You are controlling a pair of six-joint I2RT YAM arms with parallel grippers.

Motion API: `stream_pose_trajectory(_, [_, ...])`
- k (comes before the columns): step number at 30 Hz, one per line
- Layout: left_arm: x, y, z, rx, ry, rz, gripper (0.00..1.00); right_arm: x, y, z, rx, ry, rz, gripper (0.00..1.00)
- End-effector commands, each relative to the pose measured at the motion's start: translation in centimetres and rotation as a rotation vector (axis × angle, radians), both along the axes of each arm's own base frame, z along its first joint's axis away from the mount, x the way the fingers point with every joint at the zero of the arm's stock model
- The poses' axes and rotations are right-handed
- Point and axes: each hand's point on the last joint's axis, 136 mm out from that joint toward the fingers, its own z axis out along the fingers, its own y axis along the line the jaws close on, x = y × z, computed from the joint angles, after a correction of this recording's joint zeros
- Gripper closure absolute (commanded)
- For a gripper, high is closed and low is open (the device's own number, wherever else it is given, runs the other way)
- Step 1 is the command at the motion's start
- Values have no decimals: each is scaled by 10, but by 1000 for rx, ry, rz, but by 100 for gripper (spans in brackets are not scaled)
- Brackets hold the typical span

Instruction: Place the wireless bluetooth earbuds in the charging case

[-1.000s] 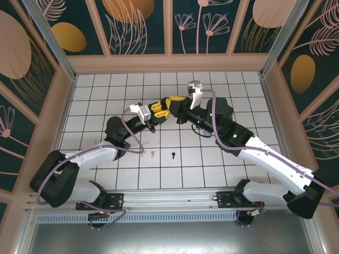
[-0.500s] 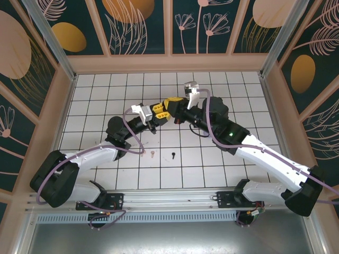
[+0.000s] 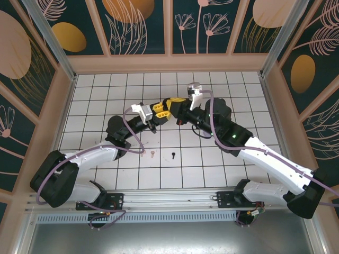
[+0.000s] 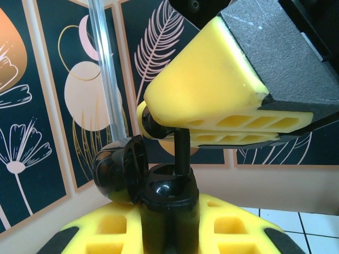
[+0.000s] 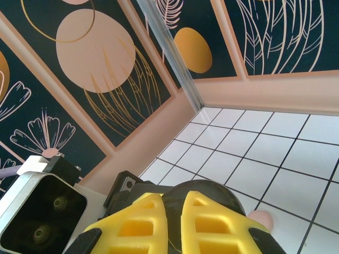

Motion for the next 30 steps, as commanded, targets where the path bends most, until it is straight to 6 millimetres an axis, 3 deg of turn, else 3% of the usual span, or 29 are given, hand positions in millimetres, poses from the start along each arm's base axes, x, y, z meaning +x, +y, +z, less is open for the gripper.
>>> stream_pose_trajectory(1, [-6,-1,22,-33,-58,-16,100,-3,-3,-7,-22,12,4,90])
stream_pose_trajectory(13, [-5,-3,25,-28,-60,-17,100,1,14,-32,-124,63,50,92])
stream_pose_trajectory(21, [-3,-5,24,-19,-56,-21,100,2,12,-40,-192,67,45,89])
stream_pose_trajectory(26, [0,-6,20,-19,-39,-17,100,7,6,-14,-151,40,-2,52])
stream_pose_trajectory(30, [3,-5,16,-30,-23,-10,100,14,-4,14,-95,29,-59,38])
